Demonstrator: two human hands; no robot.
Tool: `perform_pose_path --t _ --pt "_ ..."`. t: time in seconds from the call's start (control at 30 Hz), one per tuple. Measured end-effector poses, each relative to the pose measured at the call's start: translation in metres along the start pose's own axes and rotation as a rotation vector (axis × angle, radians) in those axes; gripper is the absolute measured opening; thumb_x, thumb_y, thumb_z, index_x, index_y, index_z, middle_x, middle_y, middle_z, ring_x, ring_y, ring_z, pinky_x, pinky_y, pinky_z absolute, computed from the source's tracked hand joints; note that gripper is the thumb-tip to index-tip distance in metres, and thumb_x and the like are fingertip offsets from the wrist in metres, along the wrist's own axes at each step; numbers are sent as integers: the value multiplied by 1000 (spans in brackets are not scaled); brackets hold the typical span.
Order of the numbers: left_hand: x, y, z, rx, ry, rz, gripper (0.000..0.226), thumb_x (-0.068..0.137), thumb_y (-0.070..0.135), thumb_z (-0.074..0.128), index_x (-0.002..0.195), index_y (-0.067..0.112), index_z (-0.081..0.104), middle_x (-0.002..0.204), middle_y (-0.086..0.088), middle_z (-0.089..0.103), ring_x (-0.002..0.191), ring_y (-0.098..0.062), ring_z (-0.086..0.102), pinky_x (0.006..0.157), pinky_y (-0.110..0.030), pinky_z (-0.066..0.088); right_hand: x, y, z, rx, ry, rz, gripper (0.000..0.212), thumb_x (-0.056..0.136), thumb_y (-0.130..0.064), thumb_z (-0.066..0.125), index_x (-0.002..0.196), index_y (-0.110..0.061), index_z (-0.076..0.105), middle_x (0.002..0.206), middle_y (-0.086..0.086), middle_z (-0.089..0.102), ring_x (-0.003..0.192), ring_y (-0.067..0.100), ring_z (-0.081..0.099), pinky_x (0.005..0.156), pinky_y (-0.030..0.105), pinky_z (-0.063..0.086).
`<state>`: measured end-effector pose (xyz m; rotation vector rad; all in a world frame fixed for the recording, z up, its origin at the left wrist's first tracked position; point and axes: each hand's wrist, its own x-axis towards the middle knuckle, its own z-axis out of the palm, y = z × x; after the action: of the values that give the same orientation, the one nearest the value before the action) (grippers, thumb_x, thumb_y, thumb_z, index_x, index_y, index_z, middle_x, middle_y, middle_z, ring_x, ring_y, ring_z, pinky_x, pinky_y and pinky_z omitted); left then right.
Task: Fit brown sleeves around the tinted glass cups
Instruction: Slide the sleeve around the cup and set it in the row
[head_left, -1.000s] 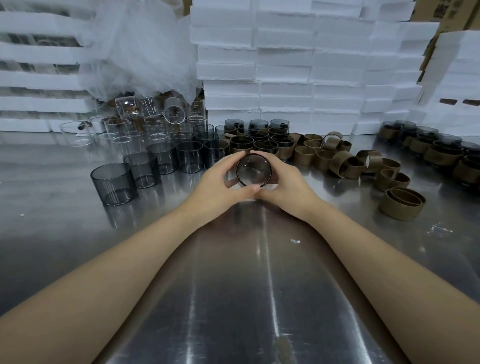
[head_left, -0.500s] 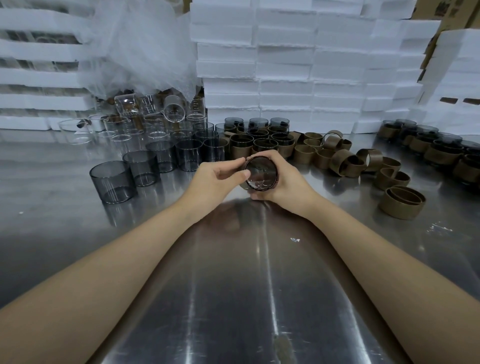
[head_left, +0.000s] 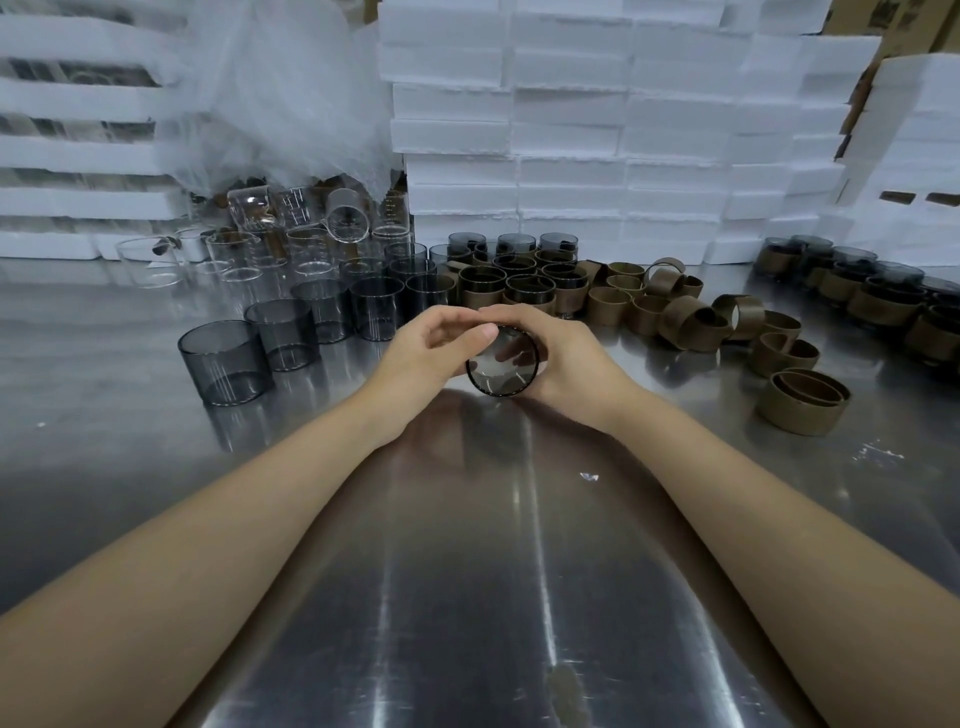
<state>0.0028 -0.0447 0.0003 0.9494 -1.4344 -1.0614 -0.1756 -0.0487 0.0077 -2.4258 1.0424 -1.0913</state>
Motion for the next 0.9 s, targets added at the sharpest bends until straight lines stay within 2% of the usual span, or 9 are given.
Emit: perform_pose_path --t 0.13,0.23,0.33,0.47,0.6,0.7,0.8,0.9 --pt "0 -1 1 30 -4 3 16 88 20 70 101 19 60 101 1 66 95 -9 63 75 -15 52 3 -7 0 -41 -50 -74 59 81 -1 71 136 -15 55 135 -7 58 124 3 53 102 21 43" --pt "0 -3 1 107 0 35 25 84 21 75 102 18 58 106 0 66 99 -9 62 89 -19 50 5 -9 -1 -96 -66 -115 61 79 7 69 136 -12 56 132 -3 60 122 7 55 100 24 45" --pt "0 -3 1 132 -18 58 31 81 20 78 103 19 56 108 3 66 105 -6 62 92 -16 47 6 -8 0 -132 -67 -125 59 79 8 69 135 -9 56 130 0 62 120 8 56 100 18 43" --pt "0 -3 1 168 -46 95 35 78 20 81 101 23 54 105 8 64 99 2 61 86 -9 44 8 -6 1 -157 -78 -89 65 78 8 69 138 -11 53 132 -2 60 122 9 54 100 15 41" --pt "0 -6 2 230 -57 110 43 75 23 84 104 27 53 105 14 63 101 1 60 88 -12 45 7 -4 0 -109 -78 -54 67 72 3 68 136 -14 55 130 -5 61 120 7 56 98 19 45" --pt "0 -8 1 327 -69 115 52 72 30 86 110 32 50 108 21 59 102 10 56 87 -8 43 5 -1 2 -79 -66 3 67 71 -5 74 135 -16 56 129 -6 62 120 5 56 100 22 45" --pt "-1 -7 3 375 -74 107 60 71 30 86 117 34 48 109 24 58 98 19 54 81 -2 41 4 4 3 11 -25 68 64 71 -10 81 130 -20 59 118 -10 67 111 1 60 97 25 48" --pt "-3 -6 4 360 -91 107 56 73 25 85 115 40 51 107 27 61 97 21 55 77 2 39 2 8 4 131 -13 140 64 68 -7 83 126 -22 61 114 -10 69 108 5 63 95 30 50"
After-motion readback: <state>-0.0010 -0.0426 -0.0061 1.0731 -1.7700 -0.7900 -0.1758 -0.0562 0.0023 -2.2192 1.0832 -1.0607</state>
